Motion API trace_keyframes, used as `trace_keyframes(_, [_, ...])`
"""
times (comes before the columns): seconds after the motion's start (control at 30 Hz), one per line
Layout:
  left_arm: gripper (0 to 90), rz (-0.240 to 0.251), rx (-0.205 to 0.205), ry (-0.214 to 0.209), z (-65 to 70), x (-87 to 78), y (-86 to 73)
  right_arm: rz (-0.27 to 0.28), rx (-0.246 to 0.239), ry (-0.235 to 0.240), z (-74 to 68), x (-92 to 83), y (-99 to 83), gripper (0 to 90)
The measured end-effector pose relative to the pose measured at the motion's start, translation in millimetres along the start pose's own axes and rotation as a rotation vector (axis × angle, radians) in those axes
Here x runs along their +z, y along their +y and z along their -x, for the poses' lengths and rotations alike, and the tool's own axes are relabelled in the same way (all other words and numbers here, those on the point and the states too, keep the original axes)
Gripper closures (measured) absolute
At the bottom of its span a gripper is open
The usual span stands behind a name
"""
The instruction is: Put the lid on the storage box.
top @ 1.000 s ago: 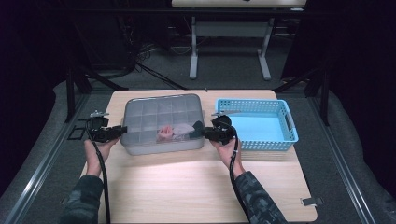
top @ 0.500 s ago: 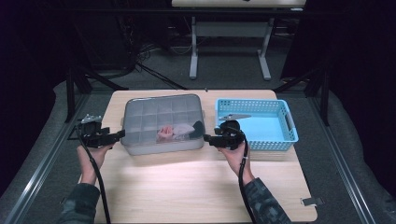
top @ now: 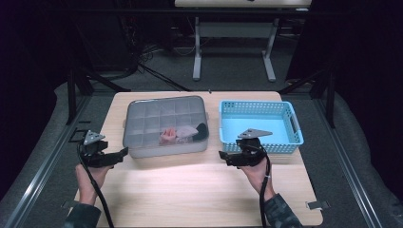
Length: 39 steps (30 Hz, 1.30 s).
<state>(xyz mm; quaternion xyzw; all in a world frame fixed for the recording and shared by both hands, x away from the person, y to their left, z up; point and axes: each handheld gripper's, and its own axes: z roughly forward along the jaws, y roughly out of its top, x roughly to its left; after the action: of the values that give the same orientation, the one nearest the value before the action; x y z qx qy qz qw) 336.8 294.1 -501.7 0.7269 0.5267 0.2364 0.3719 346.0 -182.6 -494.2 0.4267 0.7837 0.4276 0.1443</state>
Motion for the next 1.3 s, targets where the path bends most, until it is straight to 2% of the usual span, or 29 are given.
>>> trace_keyframes(0.13, [11.4,0.001,0.008,0.004,8.9,-2.8,-13.3,0.004,-0.013,-0.021,6.1,-13.7,-13.7,14.1])
trace_keyframes(0.33, [7.6,-0.006,0.010,0.015,18.7,-0.1,-37.2,-0.002,0.012,-0.058,20.1,-25.4,-37.6,13.0])
trace_keyframes(0.6, [4.3,-0.007,0.003,0.019,25.4,9.8,-69.7,-0.024,0.040,-0.119,34.1,-32.2,-68.8,9.7])
trace_keyframes(0.8, [1.6,-0.023,0.026,0.052,31.4,18.5,-86.1,-0.057,0.052,-0.171,45.8,-30.9,-95.0,6.6])
trace_keyframes(0.97, [0.3,-0.045,0.058,0.077,36.8,24.6,-94.0,-0.079,0.061,-0.218,56.0,-30.4,-113.7,4.8])
trace_keyframes(1.1, [0.3,-0.047,0.074,0.085,38.6,24.9,-94.5,-0.099,0.063,-0.259,62.2,-29.5,-123.1,3.8])
trace_keyframes(1.2, [0.2,-0.095,0.091,0.082,39.1,28.3,-93.8,-0.114,0.067,-0.278,64.6,-28.4,-127.0,3.4])
trace_keyframes(1.3, [0.2,-0.099,0.074,0.078,38.0,28.3,-94.2,-0.110,0.064,-0.283,64.9,-27.4,-128.5,2.8])
